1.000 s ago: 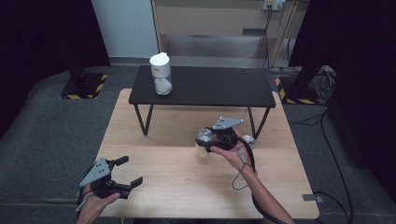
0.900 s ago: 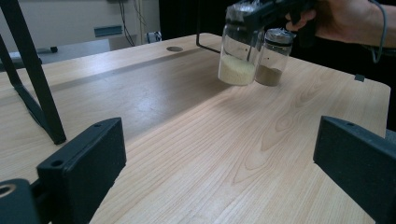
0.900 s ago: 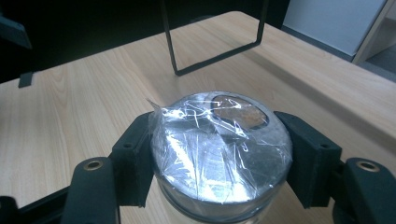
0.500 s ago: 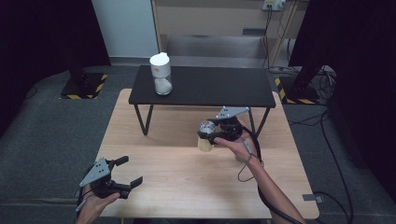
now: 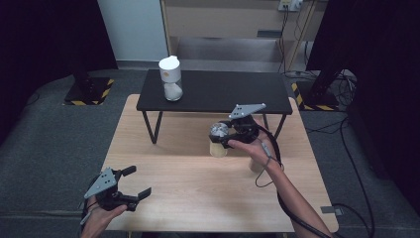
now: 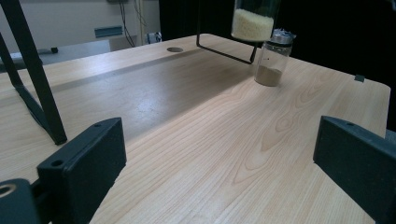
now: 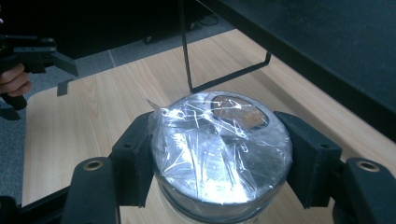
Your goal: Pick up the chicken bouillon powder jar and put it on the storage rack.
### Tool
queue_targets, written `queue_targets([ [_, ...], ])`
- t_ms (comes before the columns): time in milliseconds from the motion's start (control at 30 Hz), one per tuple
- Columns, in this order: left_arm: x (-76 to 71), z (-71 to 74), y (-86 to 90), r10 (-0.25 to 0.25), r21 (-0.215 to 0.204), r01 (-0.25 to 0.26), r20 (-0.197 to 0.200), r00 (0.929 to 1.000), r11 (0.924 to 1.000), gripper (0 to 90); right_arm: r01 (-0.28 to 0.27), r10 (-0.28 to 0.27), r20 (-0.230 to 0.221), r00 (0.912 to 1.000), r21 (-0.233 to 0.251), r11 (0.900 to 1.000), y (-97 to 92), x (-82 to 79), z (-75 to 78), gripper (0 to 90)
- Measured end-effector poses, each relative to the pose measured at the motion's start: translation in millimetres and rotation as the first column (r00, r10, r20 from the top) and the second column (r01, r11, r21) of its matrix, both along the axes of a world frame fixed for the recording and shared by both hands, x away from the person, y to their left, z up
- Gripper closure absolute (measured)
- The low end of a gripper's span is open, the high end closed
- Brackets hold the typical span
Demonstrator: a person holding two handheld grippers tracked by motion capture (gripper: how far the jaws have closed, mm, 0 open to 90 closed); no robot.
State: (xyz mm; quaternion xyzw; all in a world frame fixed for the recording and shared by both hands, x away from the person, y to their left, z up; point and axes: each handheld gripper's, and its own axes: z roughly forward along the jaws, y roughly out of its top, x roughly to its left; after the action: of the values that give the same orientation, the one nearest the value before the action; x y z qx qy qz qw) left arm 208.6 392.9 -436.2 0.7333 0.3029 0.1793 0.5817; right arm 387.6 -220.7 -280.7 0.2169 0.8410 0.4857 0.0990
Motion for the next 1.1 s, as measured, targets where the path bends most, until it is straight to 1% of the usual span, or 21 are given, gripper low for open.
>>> queue_targets([
  [133,0.0,-0.2,0.1,0.000,-0.002,0.000,0.000,1.0000,1.0000,1.4,-0.007,0.007,0.004,1.0000,-0.010,0.9999,1.0,0.4,13.4,35.2],
  [433,0.2,-0.2,0.0,-0.001,-0.001,0.001,0.000,1.0000,1.0000,1.4,-0.012,0.012,0.008,0.9999,-0.014,0.9998,1.4,1.5,36.9,35.2],
  [567,0.4,-0.1,-0.2,-0.003,0.001,0.003,0.001,1.0000,1.0000,1.4,-0.018,0.019,0.004,0.9998,-0.010,0.9998,1.0,4.1,45.8,35.2],
  [867,0.3,-0.3,0.2,-0.002,-0.001,0.002,0.000,1.0000,1.0000,1.4,-0.014,0.014,0.012,0.9998,-0.024,0.9996,5.4,8.1,69.0,35.2],
  [1100,0.3,-0.4,0.3,-0.003,-0.001,0.003,0.000,1.0000,1.0000,1.4,-0.005,0.006,0.024,0.9997,-0.015,0.9999,8.1,9.7,82.1,35.2],
])
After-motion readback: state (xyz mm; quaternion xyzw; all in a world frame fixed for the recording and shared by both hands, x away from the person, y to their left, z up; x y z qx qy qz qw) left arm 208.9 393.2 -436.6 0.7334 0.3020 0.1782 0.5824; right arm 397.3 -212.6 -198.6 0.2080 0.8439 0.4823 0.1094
